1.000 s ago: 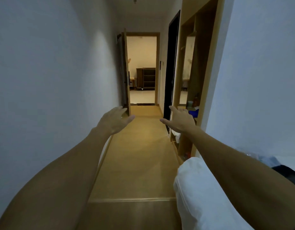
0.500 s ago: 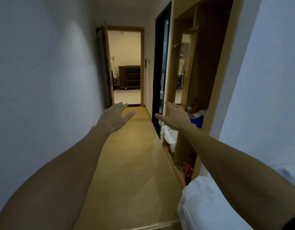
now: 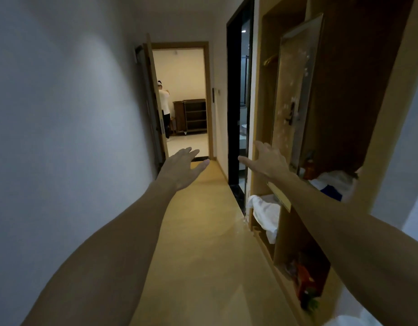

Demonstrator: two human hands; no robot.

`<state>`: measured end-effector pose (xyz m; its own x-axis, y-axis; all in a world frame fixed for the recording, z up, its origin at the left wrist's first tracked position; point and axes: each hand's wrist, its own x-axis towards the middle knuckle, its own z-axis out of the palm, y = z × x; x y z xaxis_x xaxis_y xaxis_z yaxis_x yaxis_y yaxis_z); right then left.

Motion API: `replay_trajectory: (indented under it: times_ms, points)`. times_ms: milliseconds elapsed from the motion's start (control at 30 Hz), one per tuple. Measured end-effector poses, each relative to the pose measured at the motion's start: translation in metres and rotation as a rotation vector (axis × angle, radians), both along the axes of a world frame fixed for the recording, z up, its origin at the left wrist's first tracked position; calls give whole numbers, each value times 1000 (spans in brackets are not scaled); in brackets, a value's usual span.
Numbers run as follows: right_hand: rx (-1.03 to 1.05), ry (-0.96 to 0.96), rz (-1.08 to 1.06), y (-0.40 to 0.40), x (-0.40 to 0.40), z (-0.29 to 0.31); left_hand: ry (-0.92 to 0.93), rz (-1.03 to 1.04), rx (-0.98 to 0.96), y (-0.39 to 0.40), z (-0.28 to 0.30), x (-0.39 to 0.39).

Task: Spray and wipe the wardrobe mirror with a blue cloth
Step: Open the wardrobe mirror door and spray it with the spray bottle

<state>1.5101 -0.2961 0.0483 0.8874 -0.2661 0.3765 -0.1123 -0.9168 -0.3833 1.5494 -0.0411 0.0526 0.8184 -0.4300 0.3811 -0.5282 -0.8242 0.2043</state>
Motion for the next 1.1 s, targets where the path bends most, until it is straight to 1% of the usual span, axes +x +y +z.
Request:
replay_trajectory:
  times_ms: [100,267,433,500,633,767,900,1100]
  points:
    - [-16,13,5,-4,51,3,16,-13,22,-3,-1,55]
    - [-44,43,-28,-3,139,-2,28,-6,-9,3,5,162]
    - [-31,60,-79,-5,222,-8,-3,-87,-22,0,9,255]
    - [-28,76,-97,-1,252,-5,18,-105,-22,0,11,289]
    - [-14,57,-128,1,302,-1,2,-166,-12,-14,13,354]
    - [-55,76,-186,-18,333,-5,-20,-218,-10,-54,10,399]
    - [-63,99,-255,-55,364,-7,-1,-258,-37,-103,3,435]
    - [-90,82,-262,-114,399,-3,17,-254,-4,-155,2,467]
